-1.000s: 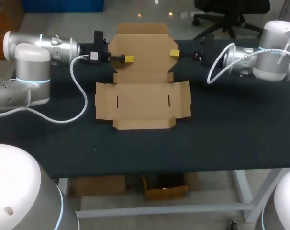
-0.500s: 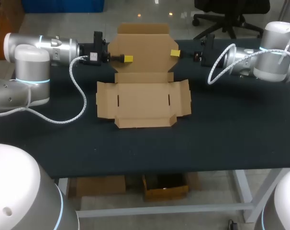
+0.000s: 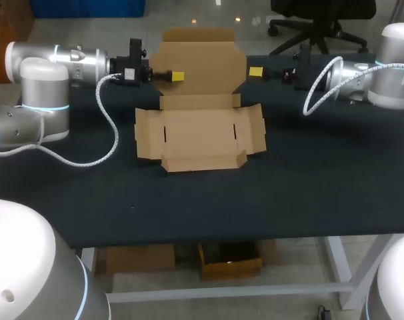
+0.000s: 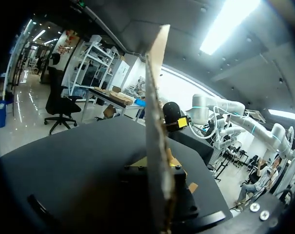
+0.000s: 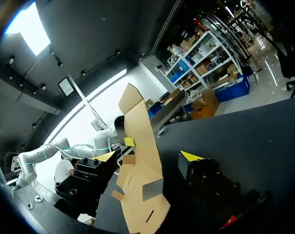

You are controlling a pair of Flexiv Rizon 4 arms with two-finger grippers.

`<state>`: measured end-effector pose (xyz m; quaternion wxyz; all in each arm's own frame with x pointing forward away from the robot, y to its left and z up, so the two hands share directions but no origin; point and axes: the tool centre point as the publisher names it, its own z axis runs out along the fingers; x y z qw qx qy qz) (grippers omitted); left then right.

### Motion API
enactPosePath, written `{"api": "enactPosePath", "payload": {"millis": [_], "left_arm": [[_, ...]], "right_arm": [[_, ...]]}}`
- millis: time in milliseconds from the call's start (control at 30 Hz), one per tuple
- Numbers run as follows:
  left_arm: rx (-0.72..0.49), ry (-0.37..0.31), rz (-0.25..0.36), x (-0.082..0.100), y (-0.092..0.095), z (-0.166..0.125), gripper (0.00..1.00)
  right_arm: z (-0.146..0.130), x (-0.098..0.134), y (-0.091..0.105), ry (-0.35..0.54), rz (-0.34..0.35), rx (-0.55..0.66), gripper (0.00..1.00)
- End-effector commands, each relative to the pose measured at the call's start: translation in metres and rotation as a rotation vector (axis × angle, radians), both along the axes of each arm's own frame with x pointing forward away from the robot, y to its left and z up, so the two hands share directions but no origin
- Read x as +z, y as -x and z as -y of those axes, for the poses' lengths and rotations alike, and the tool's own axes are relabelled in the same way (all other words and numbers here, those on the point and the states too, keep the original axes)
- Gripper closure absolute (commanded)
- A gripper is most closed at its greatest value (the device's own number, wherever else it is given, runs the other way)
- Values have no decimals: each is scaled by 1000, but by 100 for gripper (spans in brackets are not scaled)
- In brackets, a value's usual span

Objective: Assemble the packaging by folding the flat box into shape, placing the metal phone stand inside, and closing the box properly

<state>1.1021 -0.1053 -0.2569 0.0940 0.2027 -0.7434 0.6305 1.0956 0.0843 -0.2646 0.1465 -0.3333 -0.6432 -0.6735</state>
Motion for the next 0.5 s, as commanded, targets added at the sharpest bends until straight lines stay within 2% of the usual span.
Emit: {"api": "enactPosePath", "payload": {"millis": [33, 67, 100, 167, 233, 500], "left_arm": [[-15, 1, 11, 5, -10, 3, 100], [-14, 4, 19, 7, -12, 3, 100], [-16, 12, 25, 8, -13, 4, 100], [-16, 16, 36, 11, -17, 5, 100], [-22, 25, 47, 13, -21, 7, 100], [-42, 13, 89, 23, -29, 20, 100]], "right_arm": [[9, 20, 32, 88, -8, -86, 27], [11, 21, 36, 103, -7, -92, 37], [13, 22, 40, 118, -6, -102, 55], [17, 24, 49, 128, -5, -106, 72], [23, 25, 58, 153, -4, -126, 100], [42, 25, 96, 208, 6, -171, 100]]}}
